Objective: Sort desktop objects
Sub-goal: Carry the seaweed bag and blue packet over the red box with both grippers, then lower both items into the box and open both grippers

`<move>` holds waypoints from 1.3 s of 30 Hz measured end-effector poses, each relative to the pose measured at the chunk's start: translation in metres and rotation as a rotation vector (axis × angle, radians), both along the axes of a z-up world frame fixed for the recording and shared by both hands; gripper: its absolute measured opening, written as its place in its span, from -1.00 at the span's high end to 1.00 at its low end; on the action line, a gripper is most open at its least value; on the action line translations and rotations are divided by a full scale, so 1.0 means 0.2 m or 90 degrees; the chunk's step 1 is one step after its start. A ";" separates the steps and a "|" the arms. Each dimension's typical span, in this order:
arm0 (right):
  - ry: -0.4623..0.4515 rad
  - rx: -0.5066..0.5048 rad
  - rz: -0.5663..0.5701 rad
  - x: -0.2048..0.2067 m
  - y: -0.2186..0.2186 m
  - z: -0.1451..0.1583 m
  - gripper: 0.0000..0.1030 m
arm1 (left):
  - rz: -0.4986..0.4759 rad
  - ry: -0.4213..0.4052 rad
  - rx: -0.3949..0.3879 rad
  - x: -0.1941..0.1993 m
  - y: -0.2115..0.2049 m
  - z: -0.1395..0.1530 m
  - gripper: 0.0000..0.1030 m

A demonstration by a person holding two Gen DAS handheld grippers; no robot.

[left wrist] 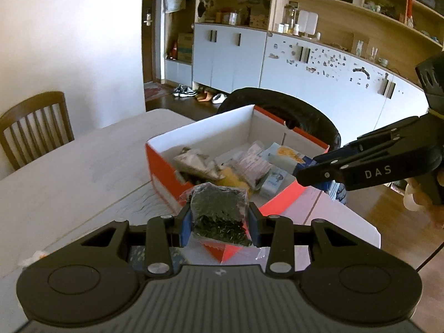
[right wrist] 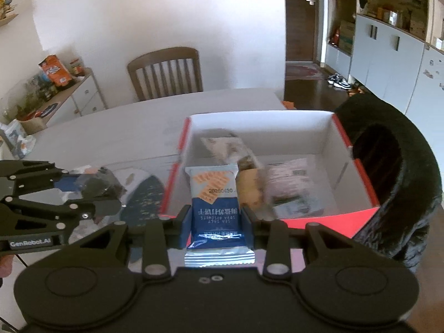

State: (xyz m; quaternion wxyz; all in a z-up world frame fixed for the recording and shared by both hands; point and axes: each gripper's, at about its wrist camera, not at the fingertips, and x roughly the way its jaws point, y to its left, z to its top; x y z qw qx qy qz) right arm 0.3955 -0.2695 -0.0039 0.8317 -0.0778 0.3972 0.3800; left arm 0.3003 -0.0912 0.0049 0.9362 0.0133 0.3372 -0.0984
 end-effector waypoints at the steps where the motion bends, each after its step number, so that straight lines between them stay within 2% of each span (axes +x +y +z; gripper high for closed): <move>1: -0.002 -0.003 -0.003 0.02 -0.01 0.00 0.30 | -0.002 0.000 0.002 0.02 -0.02 0.00 0.25; 14: -0.009 -0.019 -0.028 0.30 -0.15 -0.06 0.30 | -0.011 0.046 0.034 0.37 -0.22 -0.04 0.25; 18: -0.004 -0.023 -0.032 0.39 -0.16 -0.10 0.30 | -0.012 0.080 0.057 0.48 -0.26 -0.09 0.25; 27: 0.013 -0.044 -0.039 0.55 -0.14 -0.21 0.30 | 0.020 0.176 0.044 0.69 -0.28 -0.23 0.25; 39: 0.039 -0.075 -0.028 0.65 -0.07 -0.36 0.30 | 0.040 0.257 0.072 0.81 -0.29 -0.36 0.25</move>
